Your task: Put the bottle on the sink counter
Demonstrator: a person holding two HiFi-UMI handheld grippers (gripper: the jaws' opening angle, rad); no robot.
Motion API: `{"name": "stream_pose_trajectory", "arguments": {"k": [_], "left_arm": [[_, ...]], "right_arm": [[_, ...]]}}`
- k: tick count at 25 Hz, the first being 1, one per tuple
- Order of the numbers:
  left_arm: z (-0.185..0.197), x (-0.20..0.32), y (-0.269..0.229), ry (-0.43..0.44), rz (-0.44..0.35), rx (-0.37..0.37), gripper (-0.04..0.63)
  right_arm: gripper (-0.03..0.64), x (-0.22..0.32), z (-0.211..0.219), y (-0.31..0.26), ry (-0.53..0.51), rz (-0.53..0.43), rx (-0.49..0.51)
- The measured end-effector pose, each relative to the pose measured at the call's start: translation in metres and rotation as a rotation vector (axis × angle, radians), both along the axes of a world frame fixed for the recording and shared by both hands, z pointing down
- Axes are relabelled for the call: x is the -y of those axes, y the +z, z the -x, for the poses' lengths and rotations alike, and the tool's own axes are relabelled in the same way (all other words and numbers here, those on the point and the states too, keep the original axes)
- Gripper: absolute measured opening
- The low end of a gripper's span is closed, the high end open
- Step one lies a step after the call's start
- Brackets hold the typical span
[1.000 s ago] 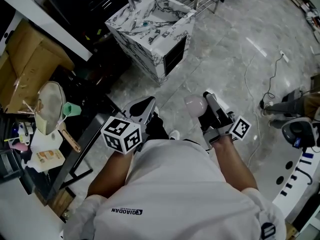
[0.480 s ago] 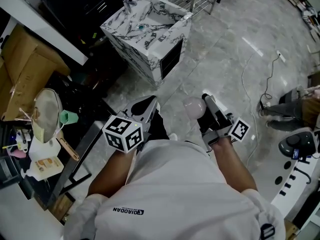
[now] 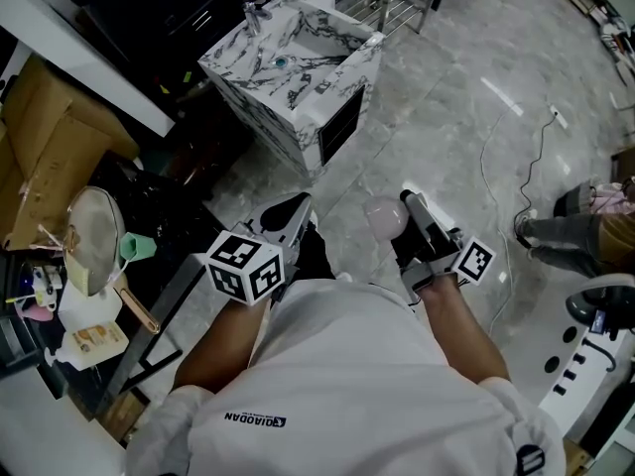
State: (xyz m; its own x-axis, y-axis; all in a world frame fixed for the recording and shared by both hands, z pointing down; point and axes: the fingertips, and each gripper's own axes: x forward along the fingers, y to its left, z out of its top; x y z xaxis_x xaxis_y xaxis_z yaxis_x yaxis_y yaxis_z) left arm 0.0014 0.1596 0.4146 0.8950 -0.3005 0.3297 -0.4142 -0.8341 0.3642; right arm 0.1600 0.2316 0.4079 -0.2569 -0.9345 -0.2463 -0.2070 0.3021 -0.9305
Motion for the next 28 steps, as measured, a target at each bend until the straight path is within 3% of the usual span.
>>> {"name": "stream_pose_trajectory", "arguments": {"k": [28], "left_arm": [[-0.014,0.166,0.017,-0.059,0.052,0.015,0.014]], "right_arm": [[0.16,0.171,-0.012,0.014,-0.057,0.064,0.005]]}}
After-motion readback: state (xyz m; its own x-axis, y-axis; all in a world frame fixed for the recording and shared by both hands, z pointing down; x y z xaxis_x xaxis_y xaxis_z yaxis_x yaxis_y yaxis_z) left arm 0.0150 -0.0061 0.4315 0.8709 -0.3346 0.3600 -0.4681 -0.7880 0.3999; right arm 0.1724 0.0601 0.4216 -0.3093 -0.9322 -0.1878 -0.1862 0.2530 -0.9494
